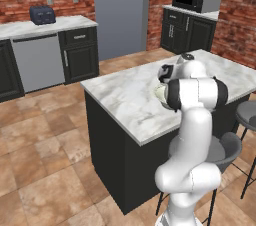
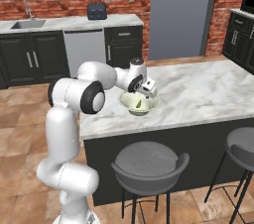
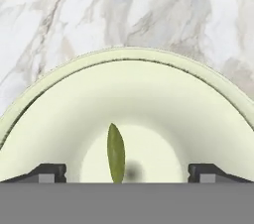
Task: There is a bowl on the dining counter. Grab a lemon wedge from the fridge and place it in the bowl. Then get the liquor bottle and glass cup from the cabinet and place them next to the bowl.
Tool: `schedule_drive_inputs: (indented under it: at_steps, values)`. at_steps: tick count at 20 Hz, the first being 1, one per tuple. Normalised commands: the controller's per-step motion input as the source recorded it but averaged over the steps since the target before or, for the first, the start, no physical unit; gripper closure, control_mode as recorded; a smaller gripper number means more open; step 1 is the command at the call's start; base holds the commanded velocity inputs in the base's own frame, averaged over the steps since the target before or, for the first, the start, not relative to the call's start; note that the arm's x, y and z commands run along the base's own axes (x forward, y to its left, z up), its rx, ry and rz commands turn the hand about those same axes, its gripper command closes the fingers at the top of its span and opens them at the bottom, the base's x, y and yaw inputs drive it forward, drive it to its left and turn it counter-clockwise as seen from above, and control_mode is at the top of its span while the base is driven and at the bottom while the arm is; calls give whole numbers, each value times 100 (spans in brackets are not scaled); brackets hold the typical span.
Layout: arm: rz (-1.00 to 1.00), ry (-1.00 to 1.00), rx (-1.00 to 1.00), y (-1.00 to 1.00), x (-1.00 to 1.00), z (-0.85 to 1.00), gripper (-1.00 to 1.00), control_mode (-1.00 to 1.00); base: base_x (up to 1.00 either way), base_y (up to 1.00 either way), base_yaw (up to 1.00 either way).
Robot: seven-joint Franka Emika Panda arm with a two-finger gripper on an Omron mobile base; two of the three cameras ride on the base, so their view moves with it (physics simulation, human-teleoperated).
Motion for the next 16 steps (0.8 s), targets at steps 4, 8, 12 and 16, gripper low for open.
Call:
schedule_drive_inputs:
  at_steps: [4,8,12,16]
  values:
    - [0,-13,1,0,-53,61,-100,-100,0,0,0]
    - [0,-13,3,4,-72,56,-100,-100,0,0,0]
    - [0,-15,3,8,-98,50,-100,-100,0,0,0]
    - [0,-13,2,12,-100,47,-100,-100,0,0,0]
